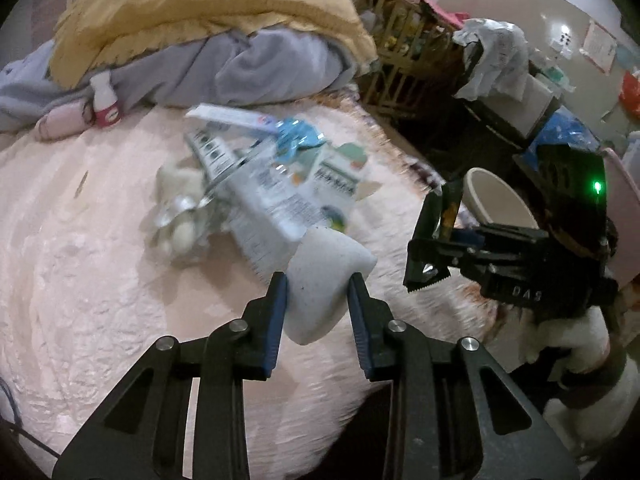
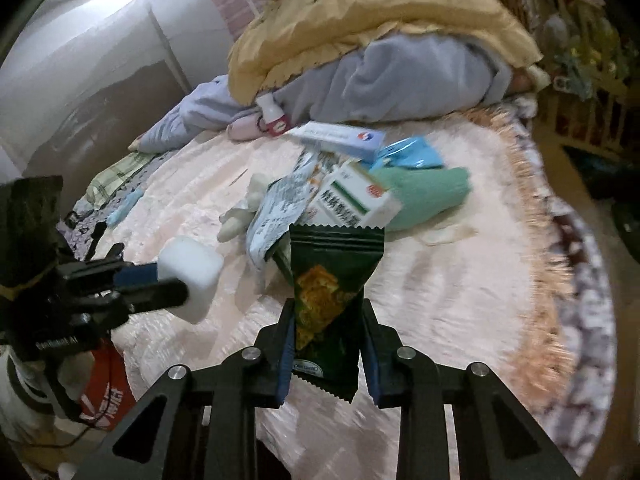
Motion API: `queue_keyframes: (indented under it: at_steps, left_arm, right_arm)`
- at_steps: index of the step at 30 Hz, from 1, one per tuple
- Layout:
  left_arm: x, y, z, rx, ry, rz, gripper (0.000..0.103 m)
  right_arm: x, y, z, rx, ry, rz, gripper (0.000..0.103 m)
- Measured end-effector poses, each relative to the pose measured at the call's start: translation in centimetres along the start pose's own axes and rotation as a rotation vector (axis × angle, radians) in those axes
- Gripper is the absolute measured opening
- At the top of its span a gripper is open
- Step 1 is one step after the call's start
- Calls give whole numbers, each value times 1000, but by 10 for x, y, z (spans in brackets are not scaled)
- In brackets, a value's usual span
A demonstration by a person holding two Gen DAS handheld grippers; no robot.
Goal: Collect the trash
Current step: 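Carry the foam block and dark wrapper over the white bucket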
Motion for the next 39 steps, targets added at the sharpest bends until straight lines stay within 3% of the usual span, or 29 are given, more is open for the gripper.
queue_keyframes:
  at_steps: [20,39]
  left_arm:
    - [52,60,118,173,-33,2,28]
    - [113,97,208,301,-68,-9,28]
  right_arm:
    - [-102,-16,116,117,-214,105,28]
    - [-156,-36,225,239,-378,134,28]
Point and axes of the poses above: each gripper's, at about its wrist camera, not at the fingertips, and x roughly the way its jaws point, z to its right, y to its top, the point moved 10 cm from there along x, roughly the way its jaws point, and after that the axes turned 4 degrees about x, right-handed, at the moved point
